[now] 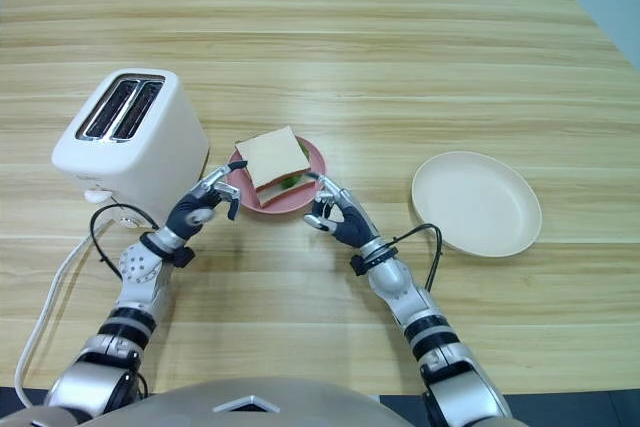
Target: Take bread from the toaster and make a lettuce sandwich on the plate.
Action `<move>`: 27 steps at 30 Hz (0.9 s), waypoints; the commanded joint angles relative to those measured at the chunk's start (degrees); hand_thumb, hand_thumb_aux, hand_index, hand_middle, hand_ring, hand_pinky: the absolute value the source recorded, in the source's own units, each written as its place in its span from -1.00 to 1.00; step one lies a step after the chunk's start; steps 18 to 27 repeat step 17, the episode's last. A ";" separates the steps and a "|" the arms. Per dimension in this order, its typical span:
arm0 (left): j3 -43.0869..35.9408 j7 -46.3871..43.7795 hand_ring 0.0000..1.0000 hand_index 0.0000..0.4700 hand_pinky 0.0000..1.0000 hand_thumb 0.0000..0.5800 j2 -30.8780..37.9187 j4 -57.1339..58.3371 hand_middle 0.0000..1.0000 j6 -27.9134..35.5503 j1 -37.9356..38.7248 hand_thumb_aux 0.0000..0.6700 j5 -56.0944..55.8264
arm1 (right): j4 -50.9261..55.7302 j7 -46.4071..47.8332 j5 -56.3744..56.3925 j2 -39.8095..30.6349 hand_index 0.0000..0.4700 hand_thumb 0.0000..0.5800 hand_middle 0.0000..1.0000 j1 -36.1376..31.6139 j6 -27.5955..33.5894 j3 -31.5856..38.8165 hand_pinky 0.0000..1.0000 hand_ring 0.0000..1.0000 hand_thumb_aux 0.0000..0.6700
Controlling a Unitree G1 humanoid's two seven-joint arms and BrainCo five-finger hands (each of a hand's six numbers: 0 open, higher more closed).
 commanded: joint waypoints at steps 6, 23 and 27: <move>10.54 26.36 -1.00 -1.00 -1.00 -1.00 -11.81 -20.14 -1.00 2.11 3.51 -1.00 22.74 | -24.88 -3.53 -4.11 2.56 -1.00 -1.00 -1.00 7.76 5.72 -10.83 -1.00 -1.00 -1.00; 11.02 37.72 -1.00 -1.00 -1.00 -1.00 -15.61 -15.31 -1.00 2.32 2.42 -1.00 32.42 | -21.57 -7.50 -10.89 6.30 -1.00 -1.00 -1.00 7.04 4.52 -13.13 -1.00 -1.00 -1.00; 11.02 37.72 -1.00 -1.00 -1.00 -1.00 -15.61 -15.31 -1.00 2.32 2.42 -1.00 32.42 | -21.57 -7.50 -10.89 6.30 -1.00 -1.00 -1.00 7.04 4.52 -13.13 -1.00 -1.00 -1.00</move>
